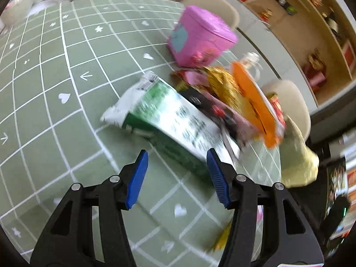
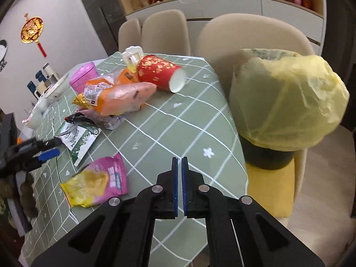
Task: Collect trash
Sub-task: 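Grasp the pink and yellow snack bag with the right gripper, then grasp the green milk carton with the left gripper while the right holds the pink bag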
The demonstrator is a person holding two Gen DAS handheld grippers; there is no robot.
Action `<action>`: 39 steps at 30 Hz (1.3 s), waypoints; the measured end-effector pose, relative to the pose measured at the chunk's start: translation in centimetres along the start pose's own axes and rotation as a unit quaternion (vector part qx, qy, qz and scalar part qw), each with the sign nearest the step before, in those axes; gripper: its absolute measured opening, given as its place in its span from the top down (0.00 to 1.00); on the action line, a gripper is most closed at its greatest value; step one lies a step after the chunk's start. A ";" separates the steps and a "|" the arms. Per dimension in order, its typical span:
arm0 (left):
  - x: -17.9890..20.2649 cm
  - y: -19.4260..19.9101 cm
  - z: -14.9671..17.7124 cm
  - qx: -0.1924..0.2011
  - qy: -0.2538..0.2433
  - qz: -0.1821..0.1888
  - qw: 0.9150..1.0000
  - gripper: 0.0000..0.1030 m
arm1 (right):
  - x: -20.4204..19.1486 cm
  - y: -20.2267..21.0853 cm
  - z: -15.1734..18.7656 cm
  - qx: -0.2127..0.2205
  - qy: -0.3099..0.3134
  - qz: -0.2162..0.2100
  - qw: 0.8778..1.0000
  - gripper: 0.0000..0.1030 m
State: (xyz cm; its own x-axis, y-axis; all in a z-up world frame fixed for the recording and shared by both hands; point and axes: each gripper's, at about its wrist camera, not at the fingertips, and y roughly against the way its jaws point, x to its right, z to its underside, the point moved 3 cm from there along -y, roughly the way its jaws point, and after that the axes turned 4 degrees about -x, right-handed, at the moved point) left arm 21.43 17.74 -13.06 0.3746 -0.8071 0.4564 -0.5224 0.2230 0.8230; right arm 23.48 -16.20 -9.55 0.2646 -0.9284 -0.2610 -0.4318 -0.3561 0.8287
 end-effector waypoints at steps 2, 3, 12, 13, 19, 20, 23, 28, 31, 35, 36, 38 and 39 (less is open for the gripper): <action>0.2 -0.6 -0.7 0.003 0.000 -0.004 1.000 0.50 | -0.4 0.0 0.6 -0.007 -0.002 -0.011 1.000 0.94; 0.6 -1.0 -1.3 0.006 -0.012 -0.009 1.000 0.49 | -0.8 -0.1 1.2 -0.013 -0.002 -0.014 1.000 0.94; 2.1 -2.1 -4.4 0.028 -0.142 -0.028 0.989 0.50 | -7.1 -2.4 4.5 -0.087 0.008 -0.103 0.991 0.70; 2.0 -2.1 -4.6 0.027 -0.151 -0.029 0.988 0.49 | -7.6 -3.0 4.7 -0.096 0.008 -0.102 0.990 0.70; 0.3 -0.4 -4.4 0.023 -0.134 0.004 0.991 0.45 | -9.0 -5.1 3.1 -0.077 -0.018 -0.091 0.993 0.63; 0.0 -0.1 -4.1 0.022 -0.131 0.009 0.991 0.45 | -9.3 -5.5 2.6 -0.068 -0.018 -0.087 0.994 0.63; -0.3 0.4 -3.6 0.017 -0.123 0.019 0.992 0.45 | -10.1 -6.6 1.2 -0.050 0.006 -0.066 0.997 0.63; 0.4 0.4 -3.6 0.013 -0.119 0.029 0.992 0.42 | -10.2 -7.1 0.1 -0.056 0.043 -0.054 0.996 0.87; 0.9 -0.5 -4.0 0.012 -0.109 0.021 0.994 0.42 | -8.6 -6.2 -0.1 -0.048 0.036 -0.048 0.997 0.90; 1.9 -2.5 -4.8 0.010 -0.108 -0.022 0.994 0.42 | -5.6 -3.9 -0.1 -0.031 0.022 -0.025 0.999 0.90; 2.2 -2.9 -4.9 0.010 -0.114 -0.034 0.993 0.39 | -5.0 -3.6 -0.1 -0.030 0.017 -0.021 0.999 0.90; 3.2 -3.4 -5.2 0.018 -0.131 -0.051 0.990 0.39 | -4.0 -2.8 -0.1 -0.027 0.006 -0.017 0.999 0.90; 3.8 -3.6 -5.2 0.018 -0.141 -0.059 0.988 0.39 | -3.7 -2.4 0.0 -0.024 0.001 -0.017 1.000 0.90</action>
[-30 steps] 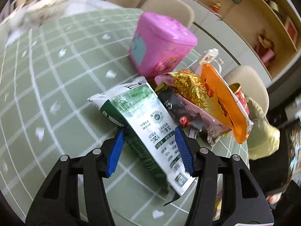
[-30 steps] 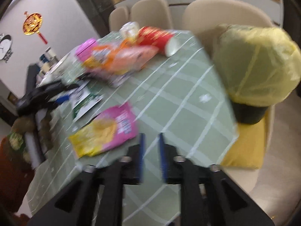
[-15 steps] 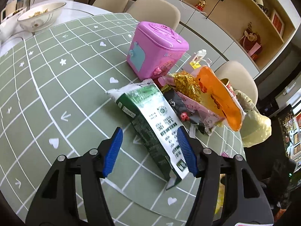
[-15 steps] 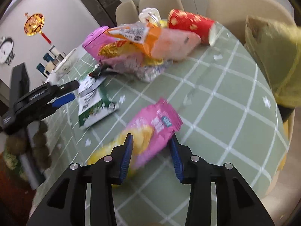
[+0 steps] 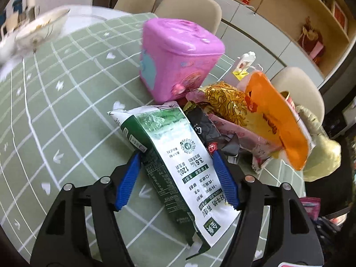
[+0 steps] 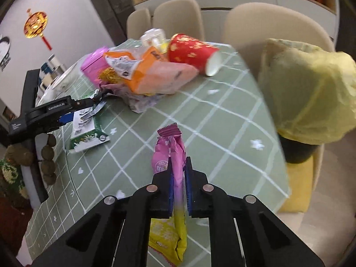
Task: Collect trash
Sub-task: 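Grasp the green milk carton with the left gripper while the right holds the pink bag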
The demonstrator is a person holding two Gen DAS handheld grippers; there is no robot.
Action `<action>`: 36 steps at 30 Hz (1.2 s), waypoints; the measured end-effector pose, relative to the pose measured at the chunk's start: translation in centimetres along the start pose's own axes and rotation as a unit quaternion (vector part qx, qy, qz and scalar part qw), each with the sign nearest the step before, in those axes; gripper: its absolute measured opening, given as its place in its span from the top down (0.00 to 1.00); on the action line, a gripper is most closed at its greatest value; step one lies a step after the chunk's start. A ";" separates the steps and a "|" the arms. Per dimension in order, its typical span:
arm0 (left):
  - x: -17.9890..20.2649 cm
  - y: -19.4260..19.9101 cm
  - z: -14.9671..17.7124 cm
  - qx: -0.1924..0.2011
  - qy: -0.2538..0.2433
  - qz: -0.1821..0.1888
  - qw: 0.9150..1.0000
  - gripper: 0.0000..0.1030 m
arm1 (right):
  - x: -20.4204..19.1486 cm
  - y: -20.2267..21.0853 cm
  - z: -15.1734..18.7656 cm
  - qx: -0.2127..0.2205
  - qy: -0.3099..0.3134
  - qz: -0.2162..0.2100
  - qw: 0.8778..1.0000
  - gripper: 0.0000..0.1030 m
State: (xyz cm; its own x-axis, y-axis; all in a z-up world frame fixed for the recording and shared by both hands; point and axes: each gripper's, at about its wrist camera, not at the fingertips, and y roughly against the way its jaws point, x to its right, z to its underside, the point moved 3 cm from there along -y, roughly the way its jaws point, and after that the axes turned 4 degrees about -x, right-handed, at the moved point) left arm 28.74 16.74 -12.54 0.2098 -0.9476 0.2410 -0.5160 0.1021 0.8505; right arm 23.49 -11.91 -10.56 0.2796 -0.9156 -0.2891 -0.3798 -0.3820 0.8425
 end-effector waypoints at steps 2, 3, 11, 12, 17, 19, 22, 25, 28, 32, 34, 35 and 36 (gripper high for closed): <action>0.5 -0.1 0.0 -0.004 -0.012 -0.005 1.000 0.39 | 0.3 0.6 0.2 0.005 -0.002 -0.003 1.000 0.90; 0.7 -0.1 0.1 -0.006 -0.016 -0.005 1.000 0.40 | 0.2 1.0 0.3 0.008 0.001 -0.005 1.000 0.90; 2.1 1.7 4.2 -0.052 -0.093 0.016 0.994 0.59 | -1.4 2.4 1.0 0.023 0.030 -0.020 0.999 0.90; 1.8 2.3 4.7 -0.048 -0.098 0.009 0.994 0.59 | -1.3 2.6 1.2 0.024 0.029 -0.020 0.999 0.90; 0.5 4.2 3.8 -0.018 -0.016 0.070 0.997 0.35 | -0.8 3.0 1.6 0.027 0.018 -0.018 0.999 0.90; 0.7 3.6 2.9 -0.020 -0.001 0.048 0.999 0.32 | -0.6 3.0 1.7 0.025 0.014 -0.018 0.999 0.90; 1.3 2.1 1.9 -0.029 0.010 0.008 0.999 0.32 | -0.5 3.2 1.8 0.026 0.014 -0.017 0.999 0.90; 2.2 1.0 1.2 -0.024 0.002 -0.019 1.000 0.32 | -0.5 3.6 2.1 0.029 0.014 -0.015 0.999 0.90; 2.3 -0.1 0.5 -0.035 -0.004 -0.054 0.998 0.32 | -0.2 3.6 2.4 0.027 0.012 -0.016 0.999 0.90; 1.3 -0.6 0.9 -0.051 0.014 -0.044 0.998 0.40 | 0.0 3.4 2.7 0.024 0.011 -0.015 1.000 0.90; 0.9 0.1 1.3 -0.046 0.005 -0.044 0.998 0.46 | -0.1 3.3 2.7 0.023 0.012 -0.017 1.000 0.90; 0.8 0.6 1.5 -0.045 0.001 -0.039 0.998 0.47 | -0.2 3.2 2.7 0.022 0.013 -0.018 1.000 0.90; 0.6 1.1 1.8 -0.045 0.000 -0.033 0.998 0.49 | -0.3 3.2 2.7 0.022 0.014 -0.019 0.999 0.90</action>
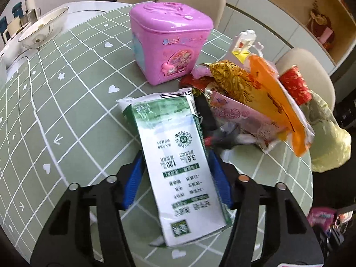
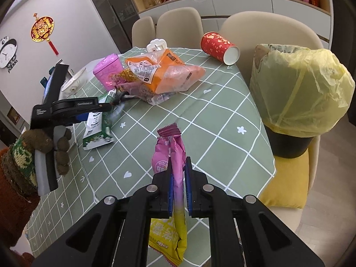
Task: Collect trash
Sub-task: 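Grasp the green milk carton with the left gripper while the right holds the pink bag, then carry the milk carton and pink bag over the bin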
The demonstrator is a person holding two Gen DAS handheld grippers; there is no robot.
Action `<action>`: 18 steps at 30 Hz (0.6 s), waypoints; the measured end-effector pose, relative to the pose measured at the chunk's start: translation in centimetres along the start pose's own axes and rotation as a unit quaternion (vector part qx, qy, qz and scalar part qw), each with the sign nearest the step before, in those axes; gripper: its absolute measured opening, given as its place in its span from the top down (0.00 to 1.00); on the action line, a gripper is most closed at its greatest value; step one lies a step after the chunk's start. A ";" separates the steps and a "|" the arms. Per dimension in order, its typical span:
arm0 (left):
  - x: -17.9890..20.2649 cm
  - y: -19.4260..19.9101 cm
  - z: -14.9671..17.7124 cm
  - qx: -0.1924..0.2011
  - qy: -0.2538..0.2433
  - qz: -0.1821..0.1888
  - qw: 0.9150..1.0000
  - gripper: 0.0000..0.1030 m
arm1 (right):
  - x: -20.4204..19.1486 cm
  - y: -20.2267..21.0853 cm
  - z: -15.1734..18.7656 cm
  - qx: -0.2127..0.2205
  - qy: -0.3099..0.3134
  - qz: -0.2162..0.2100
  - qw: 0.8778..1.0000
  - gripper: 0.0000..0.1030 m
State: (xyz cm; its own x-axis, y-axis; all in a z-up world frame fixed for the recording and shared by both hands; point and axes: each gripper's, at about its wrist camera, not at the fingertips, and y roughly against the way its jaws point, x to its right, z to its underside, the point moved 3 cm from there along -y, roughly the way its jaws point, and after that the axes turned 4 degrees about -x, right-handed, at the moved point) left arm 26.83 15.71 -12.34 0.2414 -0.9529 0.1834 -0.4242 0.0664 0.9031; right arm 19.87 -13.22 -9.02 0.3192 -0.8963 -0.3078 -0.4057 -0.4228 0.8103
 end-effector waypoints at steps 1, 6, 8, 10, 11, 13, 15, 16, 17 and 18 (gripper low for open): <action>-0.1 0.3 0.3 -0.002 0.000 0.007 1.000 0.49 | -0.2 0.0 0.0 0.000 0.002 -0.001 1.000 0.90; -0.2 1.8 3.7 -0.029 -0.018 0.049 0.998 0.49 | -0.6 0.3 -0.1 0.006 0.012 -0.002 1.000 0.90; 0.2 2.2 4.9 -0.032 -0.036 0.055 0.997 0.48 | -0.6 0.4 0.0 0.006 0.010 -0.002 1.000 0.90; 0.6 2.5 5.7 -0.029 -0.054 0.050 0.997 0.45 | -0.5 0.6 0.2 0.007 0.009 0.000 1.000 0.90; 0.9 2.7 5.9 -0.028 -0.058 0.048 0.997 0.43 | -0.5 0.8 0.2 0.008 0.009 0.001 1.000 0.90; 1.0 2.4 5.8 -0.029 -0.053 0.046 0.997 0.42 | -0.7 1.0 0.3 0.010 0.011 0.002 1.000 0.90; 1.2 2.2 5.1 -0.027 -0.049 0.039 0.998 0.42 | -0.9 1.3 0.4 0.012 0.014 0.003 1.000 0.90; 1.4 1.5 4.8 -0.026 -0.050 0.033 0.998 0.42 | -0.9 1.4 0.5 0.013 0.015 0.004 1.000 0.90; 1.4 1.3 4.5 -0.026 -0.052 0.028 0.998 0.42 | -1.0 1.5 0.5 0.014 0.017 0.004 1.000 0.90; 1.5 1.1 4.4 -0.028 -0.056 0.019 0.998 0.43 | -1.1 1.6 0.6 0.015 0.020 0.005 1.000 0.90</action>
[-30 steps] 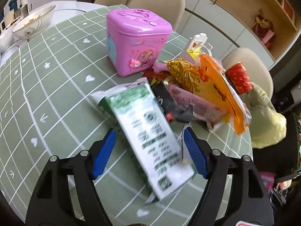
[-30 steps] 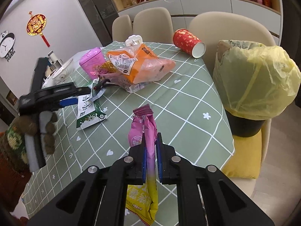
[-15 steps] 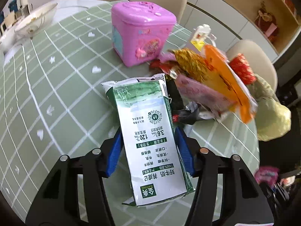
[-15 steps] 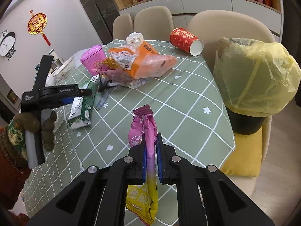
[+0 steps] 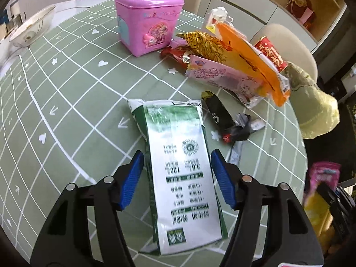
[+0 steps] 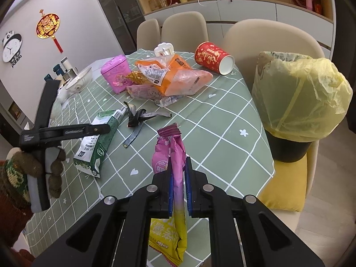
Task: Collect trash
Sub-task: 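Carry the milk carton and pink bag over the bin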
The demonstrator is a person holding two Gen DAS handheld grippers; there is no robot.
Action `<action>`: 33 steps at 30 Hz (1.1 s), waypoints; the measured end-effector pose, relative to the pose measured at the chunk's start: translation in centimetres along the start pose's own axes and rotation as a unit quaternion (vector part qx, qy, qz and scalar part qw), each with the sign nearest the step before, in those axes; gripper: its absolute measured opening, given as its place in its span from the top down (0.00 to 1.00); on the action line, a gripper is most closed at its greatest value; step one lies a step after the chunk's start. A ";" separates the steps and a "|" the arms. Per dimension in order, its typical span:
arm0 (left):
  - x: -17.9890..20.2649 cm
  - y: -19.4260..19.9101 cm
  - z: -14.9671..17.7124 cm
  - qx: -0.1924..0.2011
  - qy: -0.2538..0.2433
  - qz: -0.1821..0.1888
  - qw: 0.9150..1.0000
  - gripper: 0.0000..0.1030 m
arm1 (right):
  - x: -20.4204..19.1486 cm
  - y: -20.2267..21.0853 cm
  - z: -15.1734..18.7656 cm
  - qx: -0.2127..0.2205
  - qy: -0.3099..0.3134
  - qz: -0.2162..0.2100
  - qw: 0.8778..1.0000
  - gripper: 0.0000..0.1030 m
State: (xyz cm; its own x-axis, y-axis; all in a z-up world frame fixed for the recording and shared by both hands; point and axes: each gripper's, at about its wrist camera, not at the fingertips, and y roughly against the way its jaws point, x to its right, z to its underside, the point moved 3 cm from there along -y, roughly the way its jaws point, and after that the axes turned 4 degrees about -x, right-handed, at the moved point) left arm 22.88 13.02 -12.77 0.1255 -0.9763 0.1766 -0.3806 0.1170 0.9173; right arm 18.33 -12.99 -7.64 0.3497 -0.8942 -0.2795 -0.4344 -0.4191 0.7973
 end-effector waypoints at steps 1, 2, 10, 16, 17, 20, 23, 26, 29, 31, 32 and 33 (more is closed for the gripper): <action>0.2 0.0 0.0 0.000 -0.003 -0.004 1.000 0.48 | -0.1 0.2 0.1 0.002 0.003 0.001 1.000 0.90; 0.4 0.1 -0.1 0.002 -0.003 -0.008 1.000 0.49 | -0.2 0.5 0.1 0.005 0.005 0.000 1.000 0.90; 3.2 7.4 0.4 0.079 -0.021 -0.001 0.997 0.51 | -0.1 5.0 -0.7 0.054 0.016 0.001 0.998 0.90; 7.2 15.3 0.2 0.171 -0.042 0.050 0.983 0.51 | -0.2 9.5 -2.6 0.107 0.041 0.018 0.993 0.90; 7.9 16.4 0.1 0.180 -0.046 0.060 0.981 0.51 | -0.1 10.5 -3.1 0.116 0.046 0.021 0.992 0.90; 10.0 19.0 -0.1 0.206 -0.063 0.084 0.973 0.51 | 0.4 12.9 -4.5 0.139 0.050 0.029 0.989 0.90; 12.3 21.2 -0.8 0.232 -0.083 0.105 0.963 0.51 | 1.3 15.0 -5.9 0.160 0.050 0.041 0.985 0.90; 14.3 22.7 -1.7 0.255 -0.096 0.124 0.954 0.51 | 2.4 17.0 -7.2 0.181 0.057 0.061 0.980 0.90; 15.7 23.1 -2.3 0.267 -0.096 0.145 0.948 0.51 | 4.1 18.3 -8.6 0.194 0.054 0.076 0.977 0.90; 16.4 22.6 -2.8 0.267 -0.092 0.159 0.946 0.51 | 5.4 18.7 -9.4 0.199 0.048 0.081 0.975 0.90; 16.9 22.2 -3.0 0.264 -0.091 0.164 0.946 0.51 | 6.1 18.9 -9.7 0.201 0.044 0.083 0.975 0.90; 17.4 21.7 -3.3 0.261 -0.090 0.166 0.947 0.51 | 7.0 19.0 -10.1 0.203 0.040 0.085 0.975 0.90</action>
State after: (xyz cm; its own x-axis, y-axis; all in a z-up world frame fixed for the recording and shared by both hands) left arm 19.86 -0.82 11.35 -0.2211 -0.9221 0.3176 -0.7782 0.3631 0.5124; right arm 20.89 -25.60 10.99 0.3010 -0.9477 -0.1065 -0.7785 -0.3087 0.5465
